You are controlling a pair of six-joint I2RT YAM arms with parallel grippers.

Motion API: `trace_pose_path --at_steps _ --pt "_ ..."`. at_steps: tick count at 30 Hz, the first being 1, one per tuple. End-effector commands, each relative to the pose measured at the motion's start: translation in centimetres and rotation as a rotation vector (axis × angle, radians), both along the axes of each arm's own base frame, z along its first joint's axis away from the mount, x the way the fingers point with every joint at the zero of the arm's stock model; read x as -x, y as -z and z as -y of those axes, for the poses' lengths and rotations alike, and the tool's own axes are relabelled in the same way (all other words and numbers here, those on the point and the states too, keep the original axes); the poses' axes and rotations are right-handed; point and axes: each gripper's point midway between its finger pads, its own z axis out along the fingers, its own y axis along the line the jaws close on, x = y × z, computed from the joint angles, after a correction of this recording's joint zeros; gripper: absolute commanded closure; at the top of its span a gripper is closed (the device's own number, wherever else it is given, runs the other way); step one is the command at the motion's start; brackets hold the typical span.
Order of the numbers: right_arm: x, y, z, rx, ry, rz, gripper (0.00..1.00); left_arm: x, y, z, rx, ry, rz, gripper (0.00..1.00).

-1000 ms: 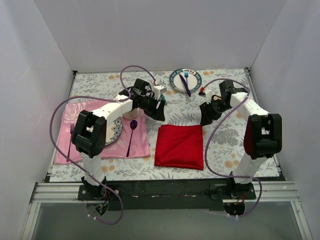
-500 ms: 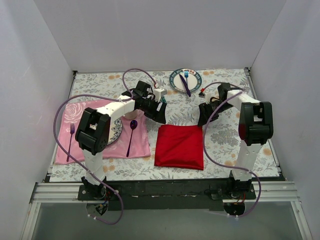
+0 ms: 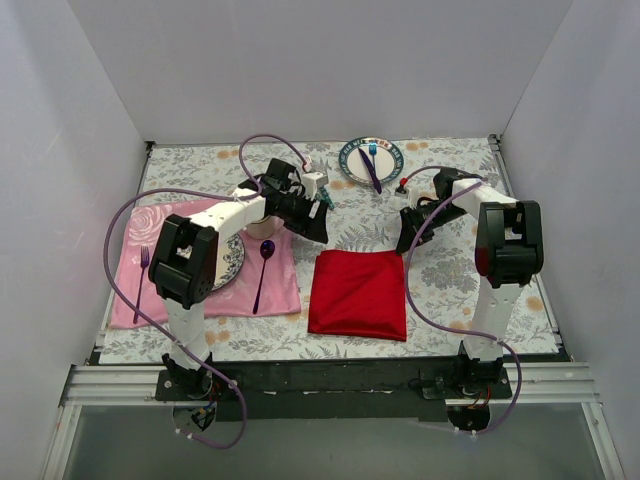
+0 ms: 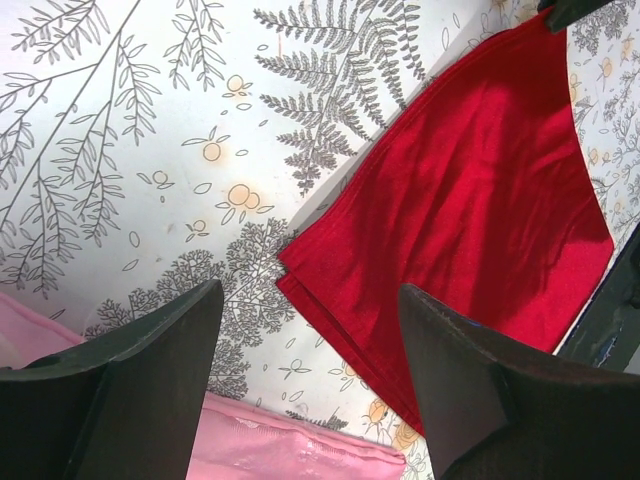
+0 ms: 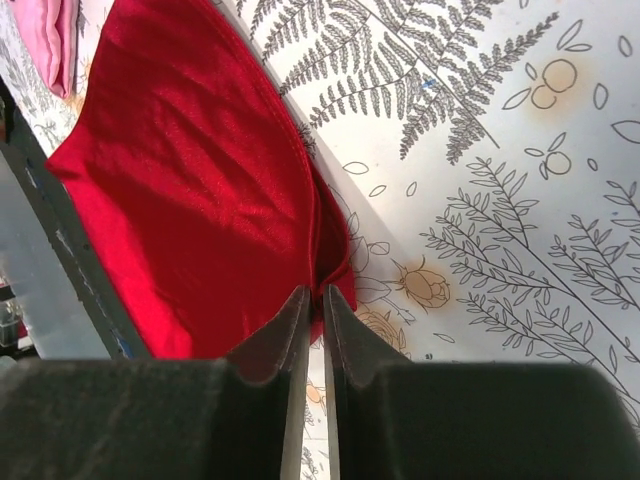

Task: Fold the napkin into a case and place the utensils inside

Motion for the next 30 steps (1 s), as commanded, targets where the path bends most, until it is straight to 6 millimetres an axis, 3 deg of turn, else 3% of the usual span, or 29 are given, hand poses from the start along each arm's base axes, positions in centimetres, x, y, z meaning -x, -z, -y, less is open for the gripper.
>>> trace_pose_path --at_steps 1,6,12,19,30 --pt "-0.1 -2.3 -0.5 -0.048 -0.028 0.046 0.86 -1.4 -1.7 -0.1 0.017 -0.014 0.050 0.30" --pt "0.0 -2.8 -0.9 -0.035 -0.063 0.107 0.99 -1.1 -1.7 0.3 0.049 0.026 0.043 0.26" --pt "0.8 -3.9 -1.9 -0.044 -0.145 0.248 0.99 -0.3 -3.0 1.8 0.170 0.233 0.172 0.02" --pt "1.6 -4.3 -2.3 -0.041 -0.238 0.370 0.99 0.7 -3.0 3.8 0.329 0.477 0.302 0.02" --pt "2.6 -4.9 -3.0 -0.045 -0.351 0.504 0.99 0.3 1.5 7.7 0.344 0.619 0.312 0.05"
